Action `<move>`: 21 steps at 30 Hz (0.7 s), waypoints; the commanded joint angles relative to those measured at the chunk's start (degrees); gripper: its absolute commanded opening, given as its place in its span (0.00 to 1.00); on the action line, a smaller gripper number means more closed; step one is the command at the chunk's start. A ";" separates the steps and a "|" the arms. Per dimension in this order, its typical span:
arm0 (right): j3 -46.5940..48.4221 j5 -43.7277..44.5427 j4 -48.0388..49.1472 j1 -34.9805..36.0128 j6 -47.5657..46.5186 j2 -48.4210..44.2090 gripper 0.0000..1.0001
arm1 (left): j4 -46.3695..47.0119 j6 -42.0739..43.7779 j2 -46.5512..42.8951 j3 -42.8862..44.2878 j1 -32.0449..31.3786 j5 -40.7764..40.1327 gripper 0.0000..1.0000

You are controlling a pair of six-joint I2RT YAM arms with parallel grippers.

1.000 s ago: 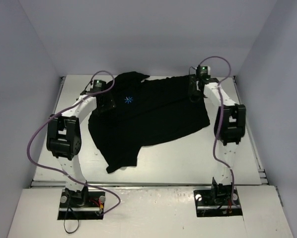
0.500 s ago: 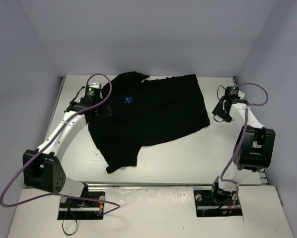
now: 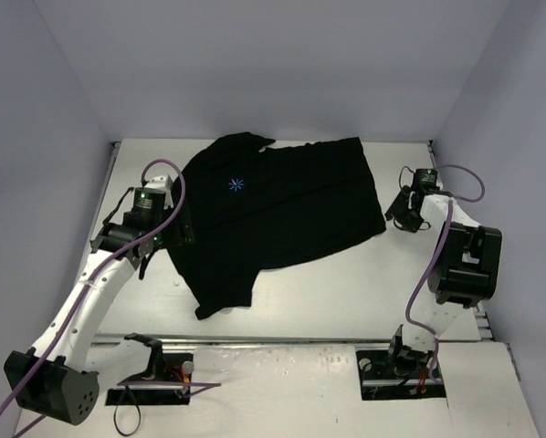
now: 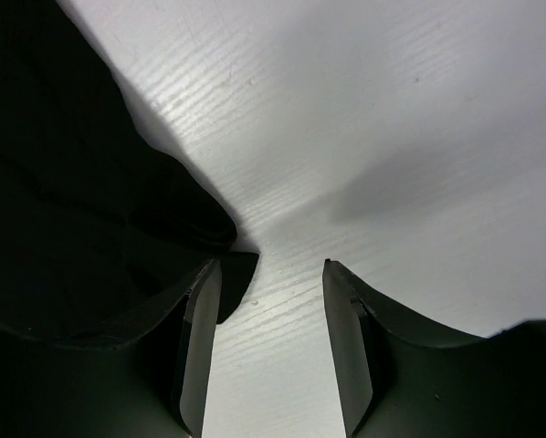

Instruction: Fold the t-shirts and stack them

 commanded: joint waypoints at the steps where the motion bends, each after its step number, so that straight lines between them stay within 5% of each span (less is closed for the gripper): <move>1: -1.48 -0.96 2.07 0.80 -0.65 0.91 0.46 | -1.40 -0.29 -1.61 -0.42 -0.25 0.38 0.63; 21: -4.17 0.21 6.03 4.56 -4.53 1.24 0.45 | -1.55 0.46 -1.49 -0.47 -0.34 1.08 0.63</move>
